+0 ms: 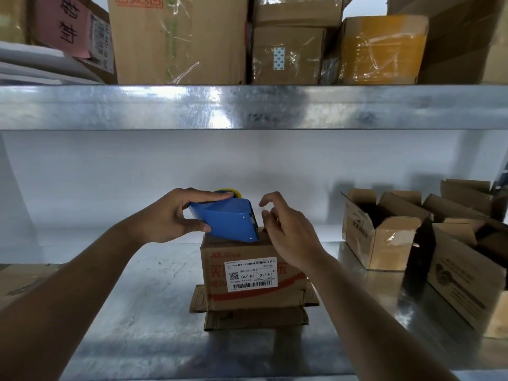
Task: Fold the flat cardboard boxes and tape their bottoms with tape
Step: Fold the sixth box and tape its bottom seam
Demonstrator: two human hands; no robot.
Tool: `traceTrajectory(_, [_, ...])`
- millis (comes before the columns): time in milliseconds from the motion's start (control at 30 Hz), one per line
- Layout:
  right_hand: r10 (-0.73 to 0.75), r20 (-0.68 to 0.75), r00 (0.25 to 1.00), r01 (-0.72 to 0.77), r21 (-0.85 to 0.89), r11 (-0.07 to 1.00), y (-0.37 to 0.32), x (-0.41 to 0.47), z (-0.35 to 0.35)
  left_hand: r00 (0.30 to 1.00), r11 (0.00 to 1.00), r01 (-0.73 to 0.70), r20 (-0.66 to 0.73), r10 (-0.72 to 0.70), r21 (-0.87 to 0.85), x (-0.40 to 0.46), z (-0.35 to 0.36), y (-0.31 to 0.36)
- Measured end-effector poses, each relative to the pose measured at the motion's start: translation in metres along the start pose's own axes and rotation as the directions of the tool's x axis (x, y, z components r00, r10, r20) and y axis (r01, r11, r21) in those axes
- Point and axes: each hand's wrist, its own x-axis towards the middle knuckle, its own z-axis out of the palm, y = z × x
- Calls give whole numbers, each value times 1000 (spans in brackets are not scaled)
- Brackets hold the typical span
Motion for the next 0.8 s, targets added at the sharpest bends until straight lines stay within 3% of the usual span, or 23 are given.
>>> traceTrajectory(133, [55, 16, 998, -57, 177, 982, 2, 0, -1, 999, 1000, 28, 23, -29, 10, 2, -3, 0])
traceTrajectory(267, [217, 161, 963, -263, 361, 895, -1, 6, -8, 995, 998, 68, 69, -69, 15, 4, -4, -2])
traceTrajectory(400, [324, 320, 890, -441, 427, 790, -1, 16, -20, 992, 995, 95, 87, -96, 7, 7, -3, -6])
traceTrajectory(533, [359, 398, 844, -520, 447, 728, -1, 23, -28, 987, 994, 111, 112, -111, 2, 10, -4, -7])
traceTrajectory(633, [348, 370, 861, -487, 405, 774, -1, 24, -25, 987, 994, 111, 118, -110, 1, 12, -4, -7])
traceTrajectory(800, [336, 179, 925, -377, 322, 868, 0, 23, -19, 988, 992, 116, 94, -119, 39, 10, -2, -7])
